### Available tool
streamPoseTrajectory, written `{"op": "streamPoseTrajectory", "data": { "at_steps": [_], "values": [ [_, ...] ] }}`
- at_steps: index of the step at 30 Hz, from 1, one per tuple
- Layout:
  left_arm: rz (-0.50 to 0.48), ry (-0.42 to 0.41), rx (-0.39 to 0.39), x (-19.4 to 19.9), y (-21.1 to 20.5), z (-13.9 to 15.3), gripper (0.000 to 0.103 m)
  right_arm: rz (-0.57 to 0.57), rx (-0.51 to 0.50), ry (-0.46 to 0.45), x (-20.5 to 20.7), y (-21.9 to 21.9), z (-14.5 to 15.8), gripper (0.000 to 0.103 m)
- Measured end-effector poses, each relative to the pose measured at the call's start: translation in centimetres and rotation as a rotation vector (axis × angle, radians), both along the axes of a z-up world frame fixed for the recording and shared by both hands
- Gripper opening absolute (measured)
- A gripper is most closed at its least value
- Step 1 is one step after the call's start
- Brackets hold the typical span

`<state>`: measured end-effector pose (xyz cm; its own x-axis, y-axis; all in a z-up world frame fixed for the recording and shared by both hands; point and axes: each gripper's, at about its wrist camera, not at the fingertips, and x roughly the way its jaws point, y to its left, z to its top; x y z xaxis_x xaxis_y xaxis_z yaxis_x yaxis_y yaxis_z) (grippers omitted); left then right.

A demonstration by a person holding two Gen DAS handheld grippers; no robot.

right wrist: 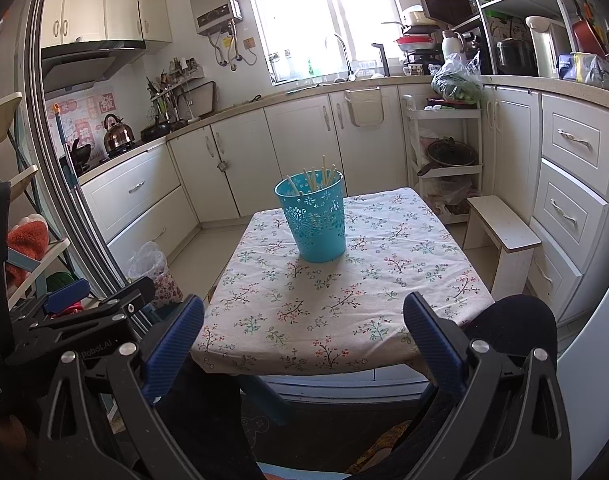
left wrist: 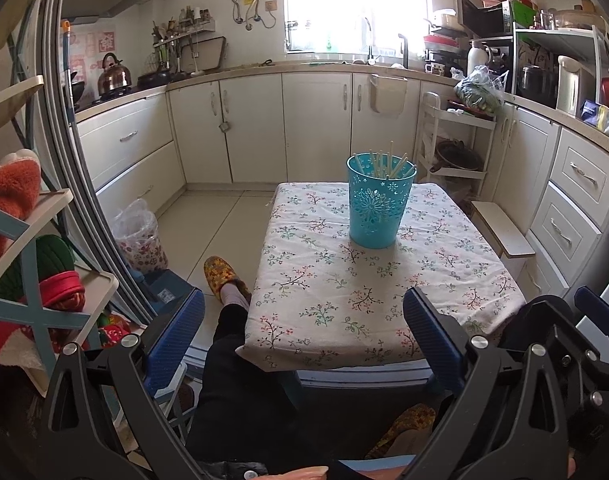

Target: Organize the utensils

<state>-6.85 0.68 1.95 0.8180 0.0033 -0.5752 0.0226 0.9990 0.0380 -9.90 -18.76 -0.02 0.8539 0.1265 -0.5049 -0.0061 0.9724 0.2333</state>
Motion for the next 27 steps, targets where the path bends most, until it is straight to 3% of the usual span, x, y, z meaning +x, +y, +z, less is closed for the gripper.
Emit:
{"op": "streamPoseTrajectory", "data": {
  "at_steps": [27],
  "values": [
    [-0.017, 0.010, 0.006, 0.00, -0.23, 0.07, 0.095, 0.000, 0.000, 0.000, -0.01, 0.02, -0.06, 0.096]
  ]
}}
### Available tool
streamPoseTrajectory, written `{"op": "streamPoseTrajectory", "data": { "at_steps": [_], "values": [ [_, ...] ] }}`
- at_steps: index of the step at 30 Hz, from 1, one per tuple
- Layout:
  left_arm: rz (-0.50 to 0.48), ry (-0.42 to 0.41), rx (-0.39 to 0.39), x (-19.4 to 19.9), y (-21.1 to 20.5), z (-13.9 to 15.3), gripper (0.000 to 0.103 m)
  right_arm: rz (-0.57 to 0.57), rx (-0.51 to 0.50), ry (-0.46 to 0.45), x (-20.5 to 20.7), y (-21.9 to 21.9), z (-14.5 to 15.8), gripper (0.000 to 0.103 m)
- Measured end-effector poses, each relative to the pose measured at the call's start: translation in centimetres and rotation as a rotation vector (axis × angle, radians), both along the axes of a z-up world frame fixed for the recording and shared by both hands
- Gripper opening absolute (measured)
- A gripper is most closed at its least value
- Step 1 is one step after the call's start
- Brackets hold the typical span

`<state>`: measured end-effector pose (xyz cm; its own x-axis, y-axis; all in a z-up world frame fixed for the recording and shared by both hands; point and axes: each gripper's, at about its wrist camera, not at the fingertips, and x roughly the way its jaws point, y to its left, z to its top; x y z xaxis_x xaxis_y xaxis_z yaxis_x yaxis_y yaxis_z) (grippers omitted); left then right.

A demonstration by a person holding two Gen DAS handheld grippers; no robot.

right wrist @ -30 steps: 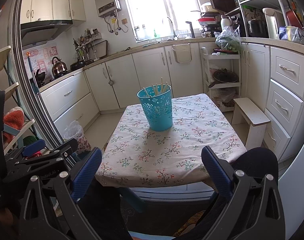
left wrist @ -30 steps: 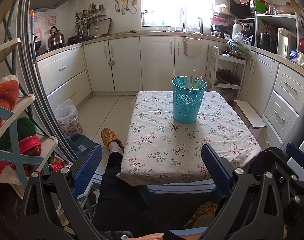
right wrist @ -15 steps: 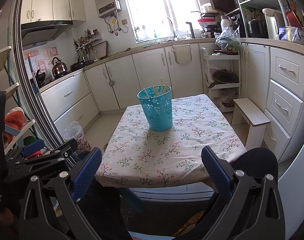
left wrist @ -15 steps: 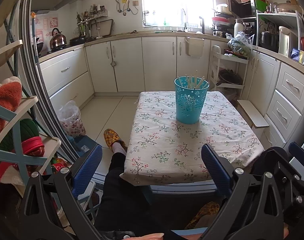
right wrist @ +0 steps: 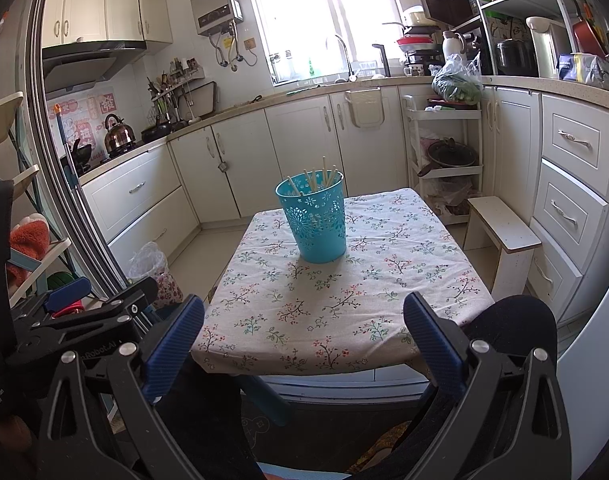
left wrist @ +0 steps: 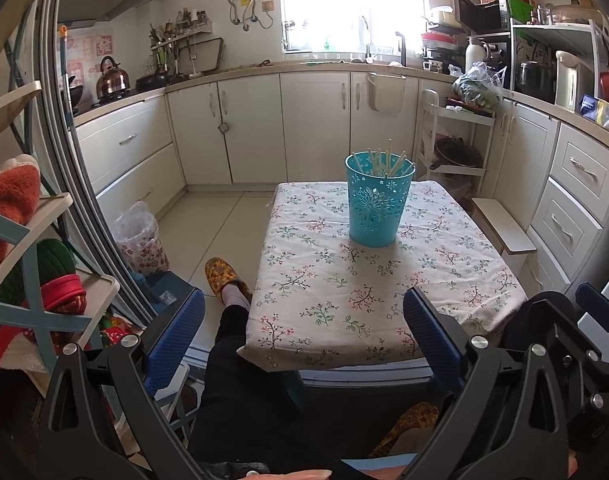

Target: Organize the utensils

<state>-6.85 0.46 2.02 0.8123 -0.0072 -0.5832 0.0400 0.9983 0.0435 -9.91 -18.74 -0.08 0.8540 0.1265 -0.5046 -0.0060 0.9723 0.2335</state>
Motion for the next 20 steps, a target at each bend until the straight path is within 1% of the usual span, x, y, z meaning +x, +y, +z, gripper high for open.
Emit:
{"op": "streamPoseTrajectory", "data": {
  "at_steps": [3, 4, 5, 7, 9, 11, 14, 20],
  "values": [
    [-0.052, 0.070, -0.083, 1.0, 0.5, -0.9, 0.095, -0.001, 0.000, 0.000, 0.0, 0.0, 0.1, 0.096],
    [-0.045, 0.094, -0.091, 1.3, 0.6, -1.2, 0.095, -0.002, -0.001, -0.001, 0.0, -0.1, 0.1, 0.096],
    [-0.036, 0.100, -0.082, 1.4, 0.7, -1.5, 0.095, -0.003, 0.001, -0.002, 0.0, 0.0, 0.1, 0.096],
    [-0.016, 0.072, -0.056, 1.0, 0.6, -1.3, 0.095, -0.008, 0.005, -0.008, 0.1, -0.2, 0.1, 0.096],
    [0.007, -0.003, -0.003, 0.0, 0.1, -0.6, 0.095, -0.012, 0.004, -0.011, 0.1, -0.3, 0.3, 0.096],
    [0.009, -0.039, 0.031, -0.6, -0.5, -0.4, 0.095, -0.015, -0.003, -0.017, 0.0, 0.0, 0.3, 0.096],
    [-0.005, -0.023, 0.042, -0.4, -0.9, -0.6, 0.095, -0.016, -0.008, -0.027, -0.2, 0.1, 0.5, 0.096],
    [0.011, -0.005, 0.022, -0.3, -0.2, -0.4, 0.095, -0.022, -0.002, -0.029, -0.2, 0.0, 0.4, 0.096]
  ]
}}
